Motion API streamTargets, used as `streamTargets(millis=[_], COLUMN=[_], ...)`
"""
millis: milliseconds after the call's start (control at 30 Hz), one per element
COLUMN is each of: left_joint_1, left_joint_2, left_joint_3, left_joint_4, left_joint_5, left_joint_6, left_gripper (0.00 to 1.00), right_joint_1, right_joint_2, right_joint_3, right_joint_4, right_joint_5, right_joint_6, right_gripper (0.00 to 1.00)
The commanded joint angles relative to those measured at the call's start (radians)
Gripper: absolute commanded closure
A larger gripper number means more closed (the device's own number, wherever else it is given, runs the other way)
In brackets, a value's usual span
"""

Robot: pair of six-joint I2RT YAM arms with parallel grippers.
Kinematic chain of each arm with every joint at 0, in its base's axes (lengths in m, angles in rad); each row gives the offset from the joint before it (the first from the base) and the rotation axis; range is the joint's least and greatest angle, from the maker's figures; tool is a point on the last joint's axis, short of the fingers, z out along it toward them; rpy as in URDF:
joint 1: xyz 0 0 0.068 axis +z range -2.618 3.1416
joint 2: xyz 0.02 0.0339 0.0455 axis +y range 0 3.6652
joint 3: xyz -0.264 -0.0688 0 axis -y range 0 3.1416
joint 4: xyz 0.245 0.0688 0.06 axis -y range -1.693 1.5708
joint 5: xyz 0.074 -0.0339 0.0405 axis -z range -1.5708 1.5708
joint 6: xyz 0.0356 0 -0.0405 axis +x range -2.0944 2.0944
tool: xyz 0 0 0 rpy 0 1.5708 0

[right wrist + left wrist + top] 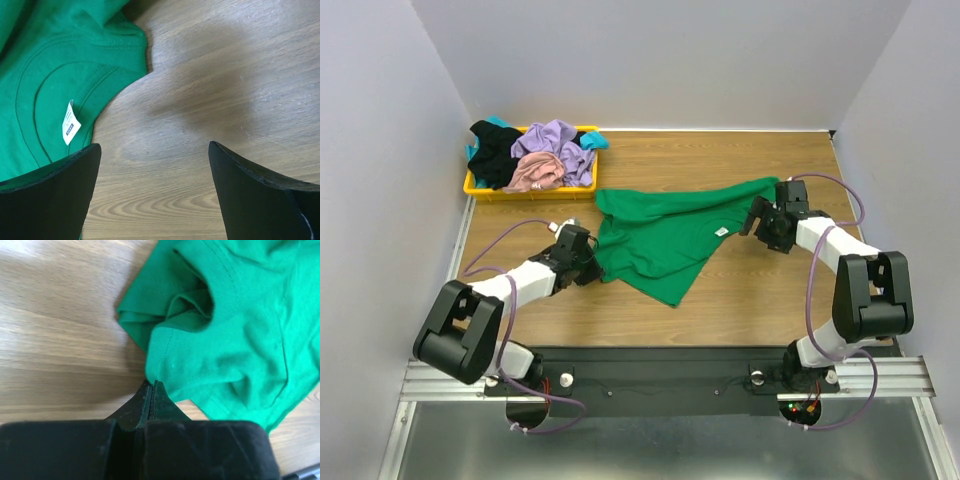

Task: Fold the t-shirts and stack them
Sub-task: Flatten the tshirt out

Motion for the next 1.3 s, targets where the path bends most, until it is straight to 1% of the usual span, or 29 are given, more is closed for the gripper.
streamTargets(millis=[0, 67, 133, 167, 233, 267, 300, 333, 400, 433, 467, 500, 567, 667, 767, 800, 867, 933, 967, 1000, 1067, 1100, 1133, 1200, 1233, 1267], left_joint_1=[-0.005, -0.005, -0.008, -0.008, -0.009, -0.009, -0.011, -0.013, -0.013, -0.014, -0.014, -0.014, -0.014, -0.013, -0.014, -0.014, -0.014, -0.013, -0.013, -0.013, -0.013, -0.013, -0.011, -0.008, 0.003, 0.003], left_joint_2=[-0.107, -0.184, -0.241, -0.294, -0.341, -0.38, -0.394, -0.419, -0.433, -0.436, -0.437, -0.436, -0.425, -0.408, -0.398, -0.396, -0.393, -0.387, -0.384, -0.381, -0.367, -0.361, -0.343, -0.322, -0.298, -0.283], left_joint_3=[-0.018, -0.026, -0.026, -0.023, -0.011, -0.003, 0.003, 0.023, 0.043, 0.066, 0.078, 0.107, 0.133, 0.17, 0.195, 0.202, 0.219, 0.233, 0.247, 0.255, 0.275, 0.285, 0.31, 0.34, 0.379, 0.402], left_joint_4=[-0.008, -0.018, -0.022, -0.023, -0.025, -0.025, -0.025, -0.025, -0.025, -0.025, -0.025, -0.025, -0.025, -0.025, -0.025, -0.025, -0.025, -0.025, -0.025, -0.025, -0.025, -0.025, -0.025, -0.051, -0.057, -0.069], left_joint_5=[0.058, 0.072, 0.087, 0.11, 0.133, 0.143, 0.158, 0.163, 0.169, 0.169, 0.161, 0.158, 0.138, 0.118, 0.106, 0.097, 0.083, 0.061, 0.042, 0.032, 0.017, 0.0, -0.006, -0.023, -0.058, -0.067], left_joint_6=[0.01, 0.012, 0.01, 0.015, 0.022, 0.022, 0.021, 0.013, 0.009, -0.004, -0.007, -0.007, -0.02, -0.046, -0.053, -0.054, -0.056, -0.063, -0.068, -0.068, -0.073, -0.073, -0.071, -0.067, -0.062, -0.059], left_gripper=[1.0, 1.0, 1.0, 1.0, 1.0, 1.0, 1.0, 1.0, 1.0, 1.0, 1.0, 1.0, 1.0, 1.0, 1.0, 1.0, 1.0, 1.0, 1.0, 1.0, 1.0, 1.0, 1.0, 1.0, 1.0, 1.0], right_joint_1=[0.009, 0.027, 0.091, 0.155, 0.227, 0.308, 0.355, 0.448, 0.536, 0.579, 0.669, 0.714, 0.822, 0.884, 0.917, 0.921, 0.926, 0.924, 0.926, 0.924, 0.924, 0.926, 0.924, 0.921, 0.915, 0.903], right_joint_2=[-0.018, -0.064, -0.107, -0.145, -0.177, -0.187, -0.204, -0.208, -0.202, -0.185, -0.173, -0.137, -0.089, 0.023, 0.091, 0.1, 0.127, 0.14, 0.143, 0.14, 0.129, 0.105, 0.082, 0.031, -0.045, -0.085], right_joint_3=[-0.013, -0.05, -0.076, -0.094, -0.111, -0.117, -0.132, -0.137, -0.146, -0.148, -0.146, -0.131, -0.11, -0.059, -0.021, -0.016, -0.005, -0.004, -0.005, -0.007, -0.011, -0.016, -0.018, -0.021, -0.019, -0.024], right_joint_4=[0.034, 0.031, 0.021, 0.021, 0.015, 0.014, 0.011, 0.005, 0.0, -0.003, -0.005, -0.009, -0.009, -0.012, -0.02, -0.022, -0.025, -0.031, -0.043, -0.049, -0.078, -0.098, -0.145, -0.208, -0.283, -0.316], right_joint_5=[-0.039, -0.043, -0.022, -0.017, -0.016, 0.008, 0.039, 0.056, 0.091, 0.107, 0.13, 0.18, 0.203, 0.249, 0.279, 0.294, 0.306, 0.332, 0.349, 0.355, 0.378, 0.416, 0.443, 0.51, 0.568, 0.593], right_joint_6=[0.0, 0.005, 0.014, 0.031, 0.056, 0.083, 0.103, 0.121, 0.181, 0.207, 0.258, 0.281, 0.325, 0.368, 0.411, 0.419, 0.428, 0.451, 0.467, 0.474, 0.487, 0.5, 0.505, 0.517, 0.525, 0.528], right_gripper=[0.07, 0.07, 0.07, 0.08, 0.08, 0.08, 0.09, 0.09, 0.09, 0.1, 0.12, 0.12, 0.12, 0.14, 0.2, 0.24, 0.28, 0.48, 0.68, 0.77, 0.87, 0.95, 0.99, 0.99, 1.0, 0.99])
